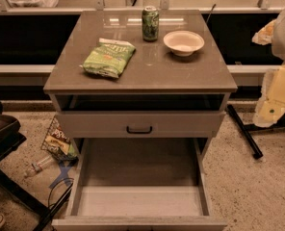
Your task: Place green jalapeno chip bag into middle drawer
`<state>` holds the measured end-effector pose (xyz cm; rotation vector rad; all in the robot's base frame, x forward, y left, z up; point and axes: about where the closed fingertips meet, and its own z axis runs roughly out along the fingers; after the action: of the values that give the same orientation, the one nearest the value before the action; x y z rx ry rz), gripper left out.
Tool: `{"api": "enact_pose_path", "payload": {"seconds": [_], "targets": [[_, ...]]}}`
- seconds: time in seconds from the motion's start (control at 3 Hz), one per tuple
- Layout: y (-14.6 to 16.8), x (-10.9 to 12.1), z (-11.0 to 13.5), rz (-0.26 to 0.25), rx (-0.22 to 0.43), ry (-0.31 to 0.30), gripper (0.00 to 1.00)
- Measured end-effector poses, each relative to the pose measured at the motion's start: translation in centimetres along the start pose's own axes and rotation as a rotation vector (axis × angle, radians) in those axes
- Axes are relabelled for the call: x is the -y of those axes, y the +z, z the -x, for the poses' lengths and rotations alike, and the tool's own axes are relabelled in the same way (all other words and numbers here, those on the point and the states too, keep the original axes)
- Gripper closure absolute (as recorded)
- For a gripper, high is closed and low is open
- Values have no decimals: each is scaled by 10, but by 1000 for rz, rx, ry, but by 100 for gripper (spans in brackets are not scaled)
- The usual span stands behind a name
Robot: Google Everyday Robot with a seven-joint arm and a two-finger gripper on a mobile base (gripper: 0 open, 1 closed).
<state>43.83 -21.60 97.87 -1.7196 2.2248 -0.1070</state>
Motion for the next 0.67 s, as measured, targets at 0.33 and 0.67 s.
{"api": "enact_pose_path", "payload": {"seconds": [0.33,0.67], "targets": [[-1,3,3,-8,5,-2,0],[-4,18,19,-56,35,-13,0]]}}
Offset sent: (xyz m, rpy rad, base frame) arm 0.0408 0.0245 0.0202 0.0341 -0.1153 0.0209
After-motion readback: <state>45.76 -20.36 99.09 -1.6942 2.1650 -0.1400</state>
